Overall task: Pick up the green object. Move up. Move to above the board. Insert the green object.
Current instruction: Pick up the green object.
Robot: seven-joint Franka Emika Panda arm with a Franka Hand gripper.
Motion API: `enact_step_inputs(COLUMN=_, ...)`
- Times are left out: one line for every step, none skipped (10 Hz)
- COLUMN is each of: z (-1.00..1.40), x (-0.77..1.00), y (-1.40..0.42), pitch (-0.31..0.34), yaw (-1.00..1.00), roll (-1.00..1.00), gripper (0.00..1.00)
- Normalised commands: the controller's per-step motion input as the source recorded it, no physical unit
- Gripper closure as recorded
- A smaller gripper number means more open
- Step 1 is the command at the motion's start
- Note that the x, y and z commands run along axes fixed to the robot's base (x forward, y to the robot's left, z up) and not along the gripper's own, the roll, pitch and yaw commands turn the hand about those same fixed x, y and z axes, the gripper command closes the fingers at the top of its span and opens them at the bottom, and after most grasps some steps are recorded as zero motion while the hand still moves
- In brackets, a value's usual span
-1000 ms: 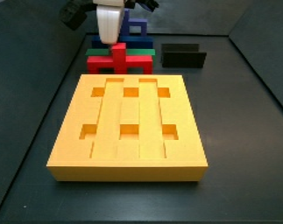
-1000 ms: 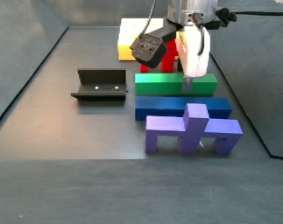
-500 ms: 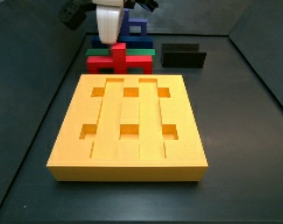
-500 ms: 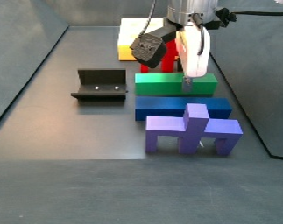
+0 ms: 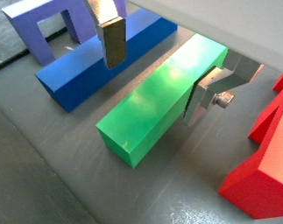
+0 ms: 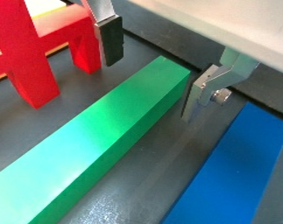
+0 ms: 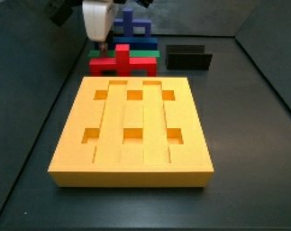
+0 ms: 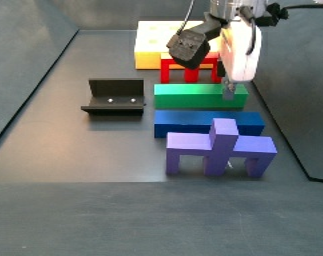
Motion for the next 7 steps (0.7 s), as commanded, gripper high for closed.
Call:
enact_step_inputs(z=-0.28, x=0.09, y=0.00, pitch=-0.054, yaw=0.02, roll=0.00, gripper=0.00)
enact_step_inputs(z=-0.19, x=0.11, y=0.00, pitch=-0.020, yaw=0.02, roll=0.00, gripper=0.00)
enact_step_inputs(z=-0.11, x=0.11, y=0.00, pitch=-0.009, yaw=0.01, roll=0.00, gripper=0.00)
enact_step_inputs(z=-0.05, x=0.00, y=0.00, pitch=-0.013, yaw=0.00, roll=0.00, gripper=0.00)
enact_step_inputs(z=-0.01, x=0.15, y=0.00, pitch=0.000, yaw=0.03, roll=-0.01, gripper=0.00)
enact_step_inputs(z=0.00, x=0.25, y=0.00, pitch=0.000, yaw=0.09, roll=-0.02, gripper=0.00)
enact_step_inputs(z=-0.03, x=0.21, y=0.00, pitch=0.000, yaw=0.08, roll=-0.03, gripper=0.00)
